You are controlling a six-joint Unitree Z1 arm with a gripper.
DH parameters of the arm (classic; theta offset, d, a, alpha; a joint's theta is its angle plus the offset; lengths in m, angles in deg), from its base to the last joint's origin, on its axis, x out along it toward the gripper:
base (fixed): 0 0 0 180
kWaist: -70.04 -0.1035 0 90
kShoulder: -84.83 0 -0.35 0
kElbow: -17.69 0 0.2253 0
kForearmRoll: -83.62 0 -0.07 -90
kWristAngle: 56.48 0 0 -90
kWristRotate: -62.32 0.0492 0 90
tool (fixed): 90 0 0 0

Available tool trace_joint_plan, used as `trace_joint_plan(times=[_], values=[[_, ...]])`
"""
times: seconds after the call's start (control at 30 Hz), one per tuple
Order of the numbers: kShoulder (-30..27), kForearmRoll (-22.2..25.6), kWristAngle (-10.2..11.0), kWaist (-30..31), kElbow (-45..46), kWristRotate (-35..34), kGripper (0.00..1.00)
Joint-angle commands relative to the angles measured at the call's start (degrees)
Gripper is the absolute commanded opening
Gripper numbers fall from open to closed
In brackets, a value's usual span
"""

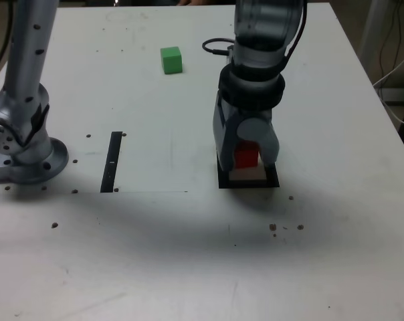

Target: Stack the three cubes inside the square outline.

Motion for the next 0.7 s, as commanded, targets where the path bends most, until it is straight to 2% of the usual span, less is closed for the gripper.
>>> trace_joint_plan(times=[0.0, 0.2, 0.5, 0.67], values=[[0.07, -0.97, -0.02, 0.01, 0.79, 0.03, 0.23], [-0.08, -2.45, -0.34, -0.27, 2.63, -0.03, 0.30], [-0.36, -3.95, -0.18, -0.49, 3.69, 0.03, 0.71], [-0.54, -4.47, 0.45, -0.49, 3.78, 0.02, 0.89]])
